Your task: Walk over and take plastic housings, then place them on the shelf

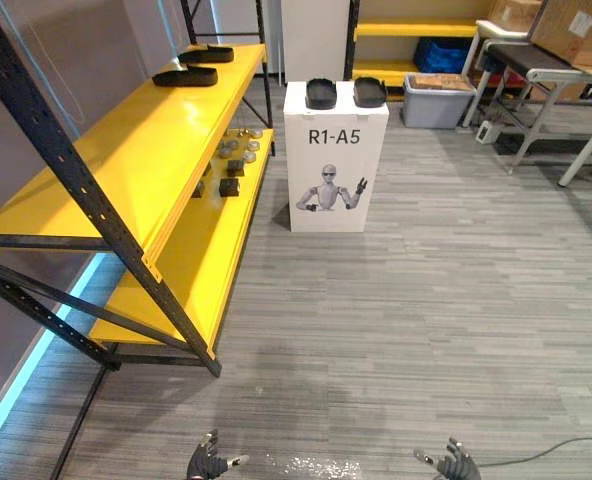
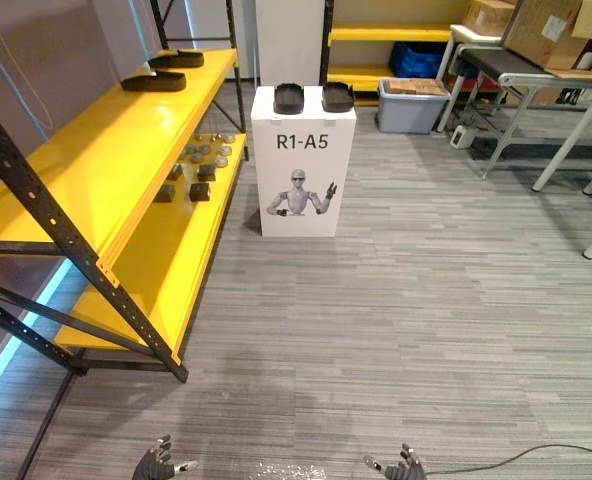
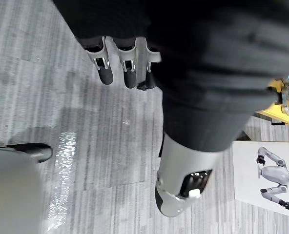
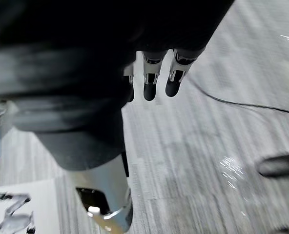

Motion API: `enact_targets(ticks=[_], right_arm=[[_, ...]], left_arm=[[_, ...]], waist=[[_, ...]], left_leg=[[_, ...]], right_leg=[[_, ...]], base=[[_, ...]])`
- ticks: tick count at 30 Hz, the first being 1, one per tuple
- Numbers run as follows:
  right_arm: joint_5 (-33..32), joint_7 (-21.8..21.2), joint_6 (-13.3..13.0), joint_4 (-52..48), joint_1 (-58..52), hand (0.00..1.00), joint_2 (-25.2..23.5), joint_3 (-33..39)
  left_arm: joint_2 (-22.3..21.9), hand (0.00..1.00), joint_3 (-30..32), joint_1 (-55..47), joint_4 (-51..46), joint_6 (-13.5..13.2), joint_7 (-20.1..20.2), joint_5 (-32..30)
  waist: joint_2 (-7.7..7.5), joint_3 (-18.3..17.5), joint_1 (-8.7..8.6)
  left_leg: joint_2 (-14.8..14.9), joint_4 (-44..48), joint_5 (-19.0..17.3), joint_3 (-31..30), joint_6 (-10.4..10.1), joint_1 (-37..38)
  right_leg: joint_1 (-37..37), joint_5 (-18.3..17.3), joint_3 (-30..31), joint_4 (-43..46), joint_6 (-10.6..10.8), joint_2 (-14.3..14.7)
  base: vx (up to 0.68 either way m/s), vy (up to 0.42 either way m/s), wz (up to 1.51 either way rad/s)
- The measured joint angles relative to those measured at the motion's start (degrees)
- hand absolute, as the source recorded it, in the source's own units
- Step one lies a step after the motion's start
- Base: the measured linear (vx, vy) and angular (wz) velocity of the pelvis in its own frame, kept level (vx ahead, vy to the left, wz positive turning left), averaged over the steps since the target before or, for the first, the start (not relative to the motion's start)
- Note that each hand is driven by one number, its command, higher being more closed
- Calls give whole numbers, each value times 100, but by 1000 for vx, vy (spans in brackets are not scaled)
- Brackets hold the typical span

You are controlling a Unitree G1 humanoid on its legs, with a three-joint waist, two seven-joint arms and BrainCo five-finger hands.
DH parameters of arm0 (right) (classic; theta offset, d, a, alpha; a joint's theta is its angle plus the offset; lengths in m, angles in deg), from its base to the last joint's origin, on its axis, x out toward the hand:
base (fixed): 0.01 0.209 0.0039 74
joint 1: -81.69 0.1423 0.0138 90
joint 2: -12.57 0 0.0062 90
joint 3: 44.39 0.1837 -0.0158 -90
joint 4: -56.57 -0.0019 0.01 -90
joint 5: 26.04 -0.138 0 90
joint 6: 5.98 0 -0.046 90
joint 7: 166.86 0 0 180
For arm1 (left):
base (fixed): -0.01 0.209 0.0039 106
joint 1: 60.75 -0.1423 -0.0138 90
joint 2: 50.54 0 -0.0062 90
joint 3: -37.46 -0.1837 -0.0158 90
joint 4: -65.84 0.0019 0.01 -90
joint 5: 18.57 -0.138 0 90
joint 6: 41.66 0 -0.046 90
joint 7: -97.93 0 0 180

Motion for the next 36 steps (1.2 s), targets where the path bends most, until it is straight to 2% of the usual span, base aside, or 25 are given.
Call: enact_targets(ticks=[4,14,22,24,25,26,27,28,29,31,33,34,35,36], right_arm=[[354,-118,-15,-229,9,0,113,1],[273,-233,-14,-284,25,0,181,1],[-48,-211,-11,-329,88,0,174,13],[-59,-194,-9,-422,142,0,152,141],[-115,-149,-9,-421,228,0,155,217],[-168,-97,-8,-415,309,0,175,235],[-169,-87,-7,-412,319,0,171,230],[-170,-84,-7,-415,448,0,125,199],[-170,-81,-5,-413,490,0,48,169],[-170,-78,7,-412,435,0,0,74],[-174,-55,8,-411,447,0,9,18],[-177,-40,9,-389,509,0,37,-24],[-193,-22,7,-388,566,0,54,-24],[-202,-16,7,-388,576,0,58,-24]], left_arm=[[27,0,115,-7,-164,-13,51,-115],[-21,0,339,-46,-430,-32,93,-103],[-166,0,456,-243,-817,-33,66,-87],[-187,0,482,-247,-940,-33,34,-52],[-207,0,501,-250,-1053,-33,3,27],[-226,0,512,-240,-1083,-32,-21,79],[-234,0,524,-218,-1091,-32,-33,113],[-233,0,559,-208,-1093,-32,-57,134],[-196,0,553,-152,-1092,-31,-73,136],[-173,0,535,-120,-1076,-18,-132,138],[-159,0,535,-36,-1061,-3,-198,152],[-151,0,536,88,-1023,1,-219,186],[-152,0,520,228,-1012,1,-231,240],[-149,0,513,263,-1008,1,-233,243]], waist=[[4,66,-35],[64,118,-99],[167,136,-70],[172,152,-25],[168,190,-24],[192,228,-10],[168,252,-1],[205,268,13],[147,370,-6],[142,441,-27],[137,495,-61],[182,577,-109],[279,652,-191],[301,671,-202]], left_leg=[[8,-78,-45,118,-65,127],[36,-34,-185,293,-170,192],[62,400,-484,404,-49,-200],[80,790,-739,425,-34,-436],[82,1077,-936,424,-4,-543],[98,1320,-1139,427,37,-590],[112,1386,-1244,427,107,-605],[130,1433,-1363,411,164,-539],[101,1458,-1470,376,219,-364],[94,1481,-1659,262,266,-88],[129,1441,-1766,132,270,187],[246,1313,-1803,36,259,397],[447,1096,-1798,-82,241,614],[496,1053,-1792,-99,206,658]], right_leg=[[114,35,54,-132,59,5],[139,35,209,-173,85,13],[-83,0,294,-185,132,16],[-264,-202,294,72,251,2],[-380,-431,285,480,328,-29],[-594,-634,252,1080,609,-63],[-773,-684,192,1483,688,-68],[-1242,-711,5,2556,728,-149],[-1708,-706,-229,3671,749,-325],[-2040,-825,-542,4348,684,-535],[-2352,-919,-796,4191,629,-640],[-2575,-915,-943,3796,598,-596],[-2828,-813,-1104,3238,454,-475],[-2881,-770,-1131,3096,417,-438]], base=[[64,8,-14],[-6,0,-11],[-36,9,-9],[54,28,-4],[111,47,0],[105,48,-4],[110,67,-8],[137,78,2],[167,79,12],[326,62,25],[491,12,33],[517,-62,53],[534,-81,49],[579,-131,62]])
